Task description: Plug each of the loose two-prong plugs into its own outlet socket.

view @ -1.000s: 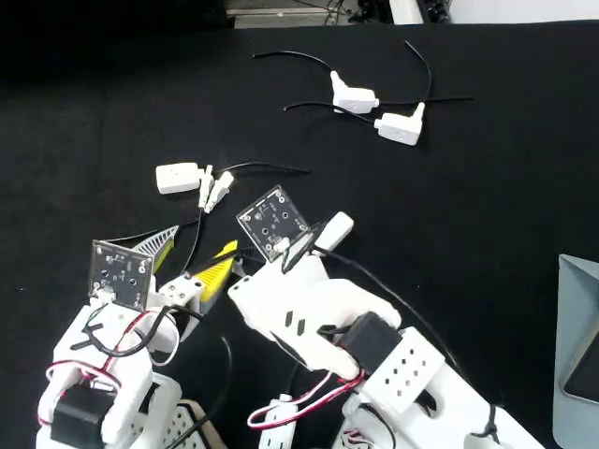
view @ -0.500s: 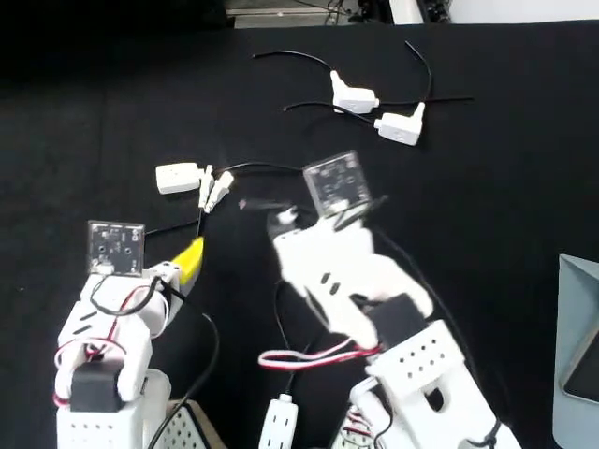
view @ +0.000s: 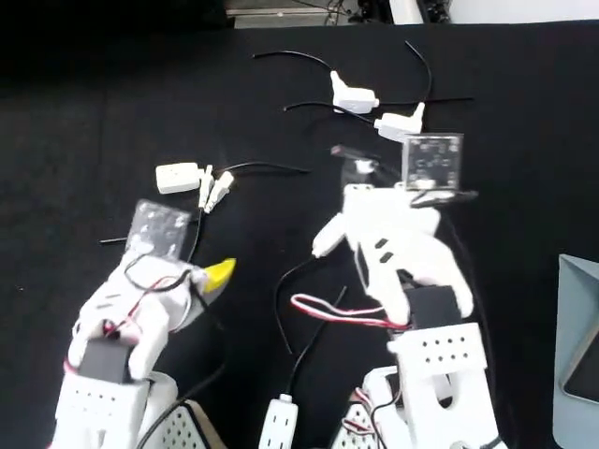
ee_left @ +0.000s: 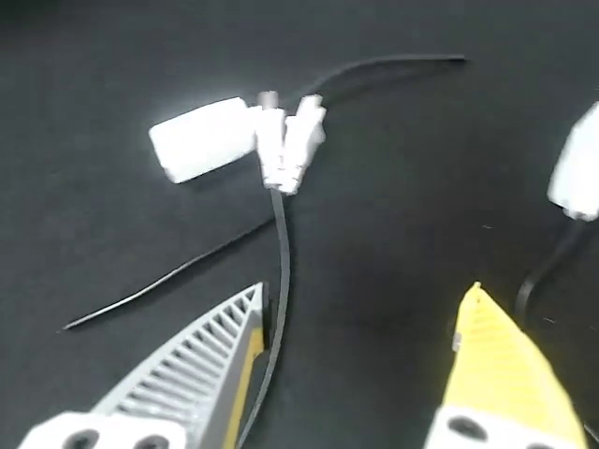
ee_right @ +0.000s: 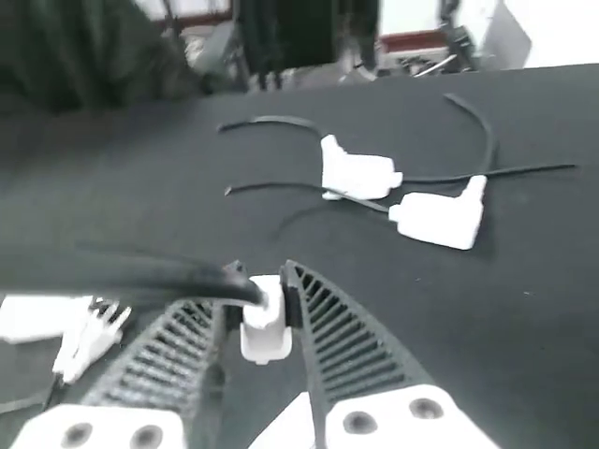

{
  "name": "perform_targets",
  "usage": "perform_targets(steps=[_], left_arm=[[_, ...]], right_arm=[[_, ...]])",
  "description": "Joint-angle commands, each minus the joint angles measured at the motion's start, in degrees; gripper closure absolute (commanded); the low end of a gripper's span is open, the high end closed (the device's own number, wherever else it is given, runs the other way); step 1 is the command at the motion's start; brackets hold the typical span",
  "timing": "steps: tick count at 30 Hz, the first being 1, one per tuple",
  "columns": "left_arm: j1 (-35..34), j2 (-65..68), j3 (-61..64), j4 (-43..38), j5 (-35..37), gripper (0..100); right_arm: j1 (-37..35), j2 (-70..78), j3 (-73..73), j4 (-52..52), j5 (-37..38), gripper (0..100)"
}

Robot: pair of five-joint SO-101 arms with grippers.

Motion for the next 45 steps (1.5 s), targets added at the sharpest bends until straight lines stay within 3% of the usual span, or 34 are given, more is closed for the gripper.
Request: perform_targets(steps=[1, 11, 19, 28, 31, 36, 40, 45], left_arm=[[5.85, 13.80, -8.13, -8.44, 0.53, 68], [15.60, 45.89, -17.36, -31.82, 7.03, 68], [21.41, 70.95, -32.40, -38.24, 7.03, 71], [26.59, 88.00, -45.23, -38.24, 7.03, 72], [26.59, 91.16, -46.29, -38.15, 7.03, 73], [24.75, 90.99, -45.67, -36.31, 6.33, 87], [22.73, 84.75, -43.47, -30.77, 5.80, 92], [20.62, 70.51, -36.09, -22.95, -1.76, 94]], right_arm=[[4.04, -1.10, -0.57, -2.90, -4.48, 98.6], [9.76, -1.10, -0.57, -4.92, -11.52, 98.6], [10.02, -1.10, -0.57, -4.84, -11.52, 98.6], [11.60, -1.45, -0.57, -4.84, -11.60, 98.6], [11.96, -1.45, -0.57, -4.92, -11.60, 98.6], [13.45, -1.54, -0.84, -4.92, -13.10, 98.6], [13.45, -1.54, -0.84, -4.92, -13.36, 98.5], [13.45, -1.54, -0.75, -4.92, -13.36, 98.5]])
